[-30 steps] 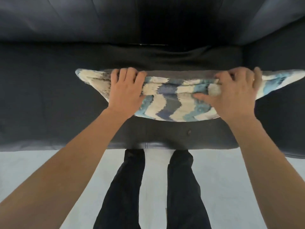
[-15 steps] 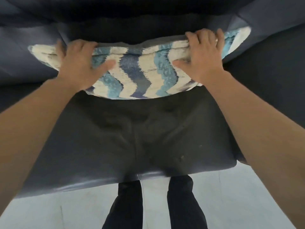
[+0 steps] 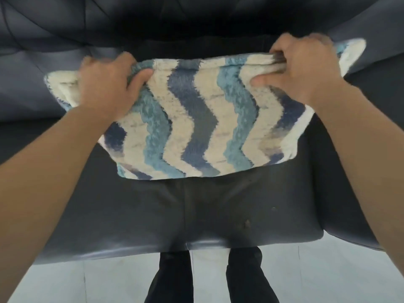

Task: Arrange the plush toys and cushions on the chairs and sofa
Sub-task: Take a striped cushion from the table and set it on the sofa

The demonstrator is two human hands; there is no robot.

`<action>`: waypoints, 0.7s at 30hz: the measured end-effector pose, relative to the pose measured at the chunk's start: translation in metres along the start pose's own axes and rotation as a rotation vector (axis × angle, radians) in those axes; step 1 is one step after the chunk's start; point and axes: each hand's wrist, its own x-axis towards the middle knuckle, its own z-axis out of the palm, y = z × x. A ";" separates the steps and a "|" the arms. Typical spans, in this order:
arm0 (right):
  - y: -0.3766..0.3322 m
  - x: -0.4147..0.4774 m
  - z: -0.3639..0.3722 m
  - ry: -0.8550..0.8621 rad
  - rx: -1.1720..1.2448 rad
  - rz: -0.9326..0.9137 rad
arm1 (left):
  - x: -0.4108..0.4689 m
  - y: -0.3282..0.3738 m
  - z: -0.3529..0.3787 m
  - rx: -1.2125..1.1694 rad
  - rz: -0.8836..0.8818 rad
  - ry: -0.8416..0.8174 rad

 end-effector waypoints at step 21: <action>0.020 -0.076 0.172 0.073 0.762 0.794 | -0.084 0.011 0.112 -0.933 -1.141 -0.012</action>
